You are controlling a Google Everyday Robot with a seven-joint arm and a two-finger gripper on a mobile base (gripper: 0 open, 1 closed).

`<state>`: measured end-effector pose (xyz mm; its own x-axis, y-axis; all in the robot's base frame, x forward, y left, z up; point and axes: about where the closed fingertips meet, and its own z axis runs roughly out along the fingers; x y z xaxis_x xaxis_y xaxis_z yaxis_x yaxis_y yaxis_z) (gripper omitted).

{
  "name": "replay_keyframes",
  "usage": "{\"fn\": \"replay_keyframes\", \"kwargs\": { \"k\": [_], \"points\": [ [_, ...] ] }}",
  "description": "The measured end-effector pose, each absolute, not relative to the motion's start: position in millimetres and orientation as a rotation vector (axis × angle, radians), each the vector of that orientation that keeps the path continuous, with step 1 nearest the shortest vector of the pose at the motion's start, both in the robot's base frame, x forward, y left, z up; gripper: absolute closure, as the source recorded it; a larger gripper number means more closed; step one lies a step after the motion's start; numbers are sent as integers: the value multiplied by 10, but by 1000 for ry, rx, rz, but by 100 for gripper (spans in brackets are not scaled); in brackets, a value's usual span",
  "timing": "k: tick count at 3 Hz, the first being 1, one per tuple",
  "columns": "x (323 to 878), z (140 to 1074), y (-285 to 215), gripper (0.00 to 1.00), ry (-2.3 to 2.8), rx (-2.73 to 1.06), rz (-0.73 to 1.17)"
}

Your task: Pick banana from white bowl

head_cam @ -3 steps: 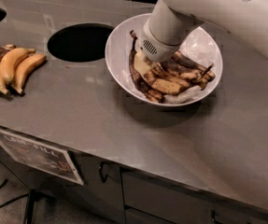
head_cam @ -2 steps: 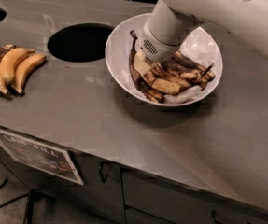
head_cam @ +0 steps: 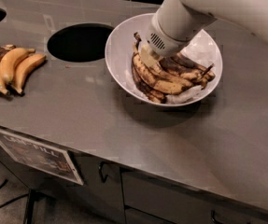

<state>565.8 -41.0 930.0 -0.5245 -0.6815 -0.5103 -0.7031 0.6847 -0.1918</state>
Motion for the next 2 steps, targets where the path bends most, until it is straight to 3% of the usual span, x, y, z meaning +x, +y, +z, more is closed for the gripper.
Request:
{"fn": "replay_keyframes", "kwargs": {
  "k": [2],
  "points": [
    [5402, 9937, -494, 100, 2209, -1027, -47]
  ]
}}
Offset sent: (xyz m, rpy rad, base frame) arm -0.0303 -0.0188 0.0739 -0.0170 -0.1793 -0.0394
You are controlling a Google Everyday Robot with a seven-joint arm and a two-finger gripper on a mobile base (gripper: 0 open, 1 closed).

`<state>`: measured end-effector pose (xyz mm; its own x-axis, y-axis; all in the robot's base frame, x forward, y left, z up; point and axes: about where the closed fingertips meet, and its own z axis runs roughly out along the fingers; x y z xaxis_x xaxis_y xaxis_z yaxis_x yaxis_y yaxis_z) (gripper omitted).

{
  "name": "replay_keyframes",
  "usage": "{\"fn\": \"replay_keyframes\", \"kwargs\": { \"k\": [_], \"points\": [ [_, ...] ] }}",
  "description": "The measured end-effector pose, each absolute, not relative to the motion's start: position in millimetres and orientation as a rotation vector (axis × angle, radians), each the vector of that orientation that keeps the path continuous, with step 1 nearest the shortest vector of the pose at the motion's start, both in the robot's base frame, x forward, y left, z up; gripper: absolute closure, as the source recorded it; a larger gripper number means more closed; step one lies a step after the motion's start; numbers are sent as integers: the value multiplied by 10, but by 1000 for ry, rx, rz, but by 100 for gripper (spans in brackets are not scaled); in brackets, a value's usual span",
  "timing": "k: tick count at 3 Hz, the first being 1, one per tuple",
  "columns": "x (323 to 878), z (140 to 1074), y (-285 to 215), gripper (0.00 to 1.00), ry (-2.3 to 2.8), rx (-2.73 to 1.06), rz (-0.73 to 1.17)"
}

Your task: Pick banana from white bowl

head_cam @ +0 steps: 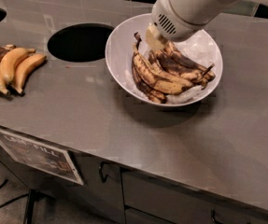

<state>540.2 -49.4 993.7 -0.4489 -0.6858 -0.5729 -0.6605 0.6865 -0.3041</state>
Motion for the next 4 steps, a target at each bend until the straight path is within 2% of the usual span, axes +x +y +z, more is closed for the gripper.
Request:
{"fn": "replay_keyframes", "kwargs": {
  "k": [1, 2, 4],
  "points": [
    [5402, 9937, -494, 100, 2210, -1027, -48],
    [5407, 9932, -493, 81, 2211, -1024, -51],
    [5474, 9855, -490, 34, 2224, -1009, -72]
  ]
}}
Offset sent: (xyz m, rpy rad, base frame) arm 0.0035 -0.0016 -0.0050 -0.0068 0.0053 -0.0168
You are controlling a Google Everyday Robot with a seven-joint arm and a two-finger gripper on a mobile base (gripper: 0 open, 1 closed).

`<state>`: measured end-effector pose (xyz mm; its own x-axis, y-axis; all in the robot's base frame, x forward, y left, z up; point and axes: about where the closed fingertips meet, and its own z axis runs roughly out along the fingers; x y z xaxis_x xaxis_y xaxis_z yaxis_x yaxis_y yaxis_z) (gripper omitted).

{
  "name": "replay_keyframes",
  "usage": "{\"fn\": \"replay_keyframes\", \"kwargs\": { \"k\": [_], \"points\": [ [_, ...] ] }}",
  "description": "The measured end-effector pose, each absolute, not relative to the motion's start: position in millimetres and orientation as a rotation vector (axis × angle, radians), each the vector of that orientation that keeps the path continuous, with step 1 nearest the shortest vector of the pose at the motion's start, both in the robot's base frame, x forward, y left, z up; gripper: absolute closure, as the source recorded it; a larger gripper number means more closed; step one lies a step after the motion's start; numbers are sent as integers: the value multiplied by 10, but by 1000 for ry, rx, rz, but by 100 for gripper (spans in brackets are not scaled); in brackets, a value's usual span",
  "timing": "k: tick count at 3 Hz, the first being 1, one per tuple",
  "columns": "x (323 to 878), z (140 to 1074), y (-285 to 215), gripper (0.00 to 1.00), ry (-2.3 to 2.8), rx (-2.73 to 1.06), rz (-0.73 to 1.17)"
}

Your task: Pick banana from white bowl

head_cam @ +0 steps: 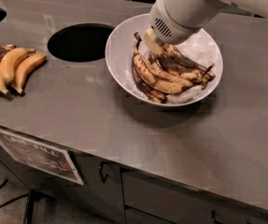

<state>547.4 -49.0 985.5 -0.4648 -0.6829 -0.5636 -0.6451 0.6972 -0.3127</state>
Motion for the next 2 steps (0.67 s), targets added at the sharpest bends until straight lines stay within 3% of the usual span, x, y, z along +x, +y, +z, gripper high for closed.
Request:
{"fn": "replay_keyframes", "kwargs": {
  "k": [1, 2],
  "points": [
    [5533, 9813, -500, 12, 2231, -1011, -86],
    [5606, 9742, -501, 0, 2241, -1015, -91]
  ]
}}
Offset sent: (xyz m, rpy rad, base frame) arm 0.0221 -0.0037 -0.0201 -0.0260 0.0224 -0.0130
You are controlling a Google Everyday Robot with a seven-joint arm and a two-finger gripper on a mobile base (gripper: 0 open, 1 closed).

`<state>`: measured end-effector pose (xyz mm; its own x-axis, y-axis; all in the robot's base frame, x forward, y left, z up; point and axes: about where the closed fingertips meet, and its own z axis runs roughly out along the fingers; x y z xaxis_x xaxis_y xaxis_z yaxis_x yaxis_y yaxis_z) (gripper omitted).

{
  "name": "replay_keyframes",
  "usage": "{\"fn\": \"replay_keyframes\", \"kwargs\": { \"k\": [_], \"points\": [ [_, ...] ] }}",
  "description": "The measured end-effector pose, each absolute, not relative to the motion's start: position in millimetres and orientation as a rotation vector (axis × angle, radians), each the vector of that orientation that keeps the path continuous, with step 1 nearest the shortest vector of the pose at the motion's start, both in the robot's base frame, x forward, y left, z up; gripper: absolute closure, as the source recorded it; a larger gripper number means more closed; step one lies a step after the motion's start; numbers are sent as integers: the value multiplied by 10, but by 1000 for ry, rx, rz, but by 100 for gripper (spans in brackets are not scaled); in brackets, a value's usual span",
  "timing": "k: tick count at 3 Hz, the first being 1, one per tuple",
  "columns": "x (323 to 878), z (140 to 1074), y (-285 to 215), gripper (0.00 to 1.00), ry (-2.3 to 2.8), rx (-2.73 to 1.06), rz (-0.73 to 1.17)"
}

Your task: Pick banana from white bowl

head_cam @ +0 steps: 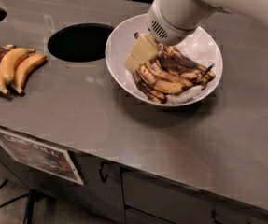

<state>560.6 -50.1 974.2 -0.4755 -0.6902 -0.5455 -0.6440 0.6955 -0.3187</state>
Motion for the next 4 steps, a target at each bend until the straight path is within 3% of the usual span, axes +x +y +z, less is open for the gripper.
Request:
{"fn": "replay_keyframes", "kwargs": {
  "k": [2, 4],
  "points": [
    [5764, 9584, -467, 10, 2265, -1026, -89],
    [5820, 9506, -436, 38, 2278, -1034, -85]
  ]
}}
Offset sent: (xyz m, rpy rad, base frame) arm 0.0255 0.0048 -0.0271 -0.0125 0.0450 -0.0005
